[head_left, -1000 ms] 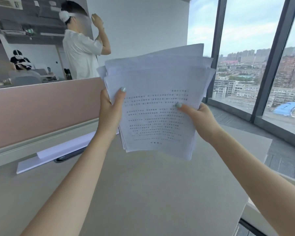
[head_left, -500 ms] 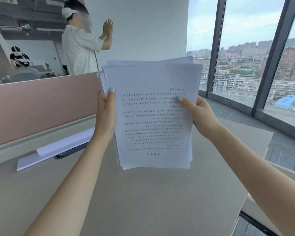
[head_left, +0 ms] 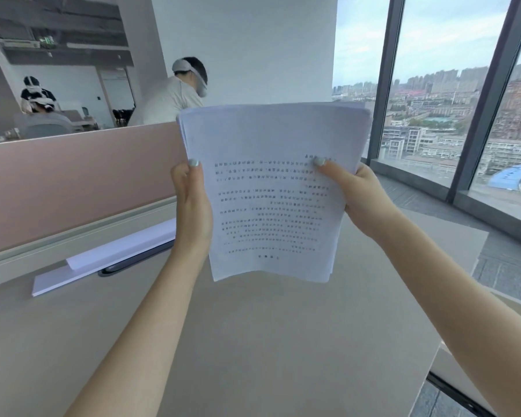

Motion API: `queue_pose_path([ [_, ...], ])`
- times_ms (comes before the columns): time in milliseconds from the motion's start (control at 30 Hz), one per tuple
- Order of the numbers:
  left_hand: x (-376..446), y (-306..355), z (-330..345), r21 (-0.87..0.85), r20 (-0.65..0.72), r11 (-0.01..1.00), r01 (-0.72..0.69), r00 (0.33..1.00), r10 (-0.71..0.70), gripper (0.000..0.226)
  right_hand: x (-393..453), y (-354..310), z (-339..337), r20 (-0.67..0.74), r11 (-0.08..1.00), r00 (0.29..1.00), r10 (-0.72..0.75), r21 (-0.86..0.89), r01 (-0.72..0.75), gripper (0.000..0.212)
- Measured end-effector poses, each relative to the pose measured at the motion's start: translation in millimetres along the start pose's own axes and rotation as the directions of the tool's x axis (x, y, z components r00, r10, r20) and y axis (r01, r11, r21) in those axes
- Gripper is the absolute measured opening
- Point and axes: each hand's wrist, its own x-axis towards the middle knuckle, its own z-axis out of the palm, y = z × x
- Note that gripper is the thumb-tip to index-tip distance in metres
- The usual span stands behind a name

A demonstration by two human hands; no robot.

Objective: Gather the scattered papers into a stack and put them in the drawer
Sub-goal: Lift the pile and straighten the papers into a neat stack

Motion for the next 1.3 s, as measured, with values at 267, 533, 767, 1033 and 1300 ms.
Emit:
queue_pose_path([
  [267, -16, -26, -4, 0.067, 0.059, 0.993, 0.099, 0.993, -0.103, 0.029, -17, 47, 0, 0.003, 0.983, 0.995, 0.102, -0.155, -0.100, 0.003],
  [533, -1, 0, -3, -0.019, 0.019, 0.999, 0.027, 0.999, -0.027, 0.024, -4, 6, 6, 0.013, 0.996, 0.999, 0.046, 0.077, -0.047, 0.014],
  [767, -43, -58, -8, 0.108, 0.093, 0.970, 0.219, 0.969, -0.229, 0.048, -42, 61, -2, 0.011, 0.965, 0.967, 0.255, 0.057, -0.256, 0.012],
  [1033, -31, -32, -4, 0.043, 0.068, 0.995, 0.094, 0.993, -0.097, 0.036, -34, 28, -10, 0.023, 0.978, 0.987, 0.161, 0.128, -0.162, 0.019],
  [1300, -73, -72, -12, 0.169, 0.111, 0.963, 0.209, 0.967, -0.229, 0.039, -80, 92, -18, 0.033, 0.940, 0.942, 0.334, -0.083, -0.330, 0.017],
])
